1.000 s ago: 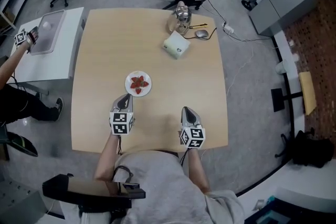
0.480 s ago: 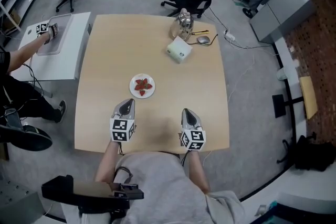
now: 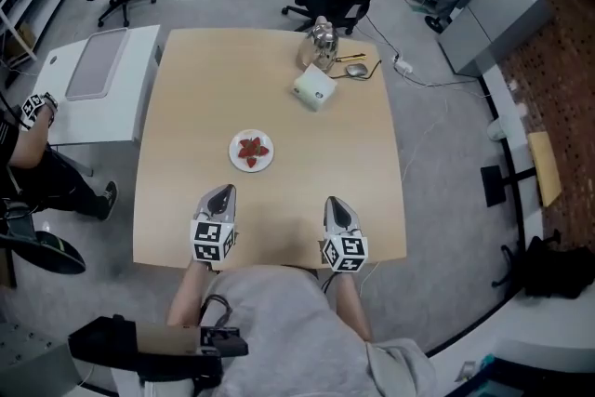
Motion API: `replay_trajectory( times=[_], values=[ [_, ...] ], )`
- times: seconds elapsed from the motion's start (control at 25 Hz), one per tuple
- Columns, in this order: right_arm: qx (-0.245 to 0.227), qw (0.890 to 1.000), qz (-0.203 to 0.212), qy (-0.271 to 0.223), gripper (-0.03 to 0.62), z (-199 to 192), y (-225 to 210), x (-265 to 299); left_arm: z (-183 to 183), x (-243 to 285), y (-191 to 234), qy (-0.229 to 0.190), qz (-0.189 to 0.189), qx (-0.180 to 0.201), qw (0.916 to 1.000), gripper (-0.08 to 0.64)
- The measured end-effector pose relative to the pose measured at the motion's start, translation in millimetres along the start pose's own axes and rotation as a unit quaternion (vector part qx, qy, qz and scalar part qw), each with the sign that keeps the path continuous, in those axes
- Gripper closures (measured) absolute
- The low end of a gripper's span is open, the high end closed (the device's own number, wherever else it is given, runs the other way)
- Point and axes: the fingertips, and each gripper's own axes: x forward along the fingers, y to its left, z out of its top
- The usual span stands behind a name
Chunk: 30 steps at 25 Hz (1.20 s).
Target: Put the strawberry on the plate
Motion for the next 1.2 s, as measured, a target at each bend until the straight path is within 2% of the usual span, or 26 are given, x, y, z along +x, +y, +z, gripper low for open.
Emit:
replay_trajectory(
  times=[0.44,0.8,1.2],
  values=[
    [0.004,1.0,0.017,0.005,0.584,-12.4,21.5,-21.3,-14.1,-20.5,-6.5,0.005,-0.001,0.002,1.0,0.54],
    [0.009,1.0,0.025,0.004,0.586,-13.6,32.4,-28.2,-11.0,-29.4,-3.6,-0.001,0.004,0.005,1.0,0.54],
    [0.002,1.0,0.01,-0.002,0.586,-11.0,29.2,-28.9,-9.2,-28.8,-2.8,-0.007,0.003,0.007,0.9999,0.54]
  ],
)
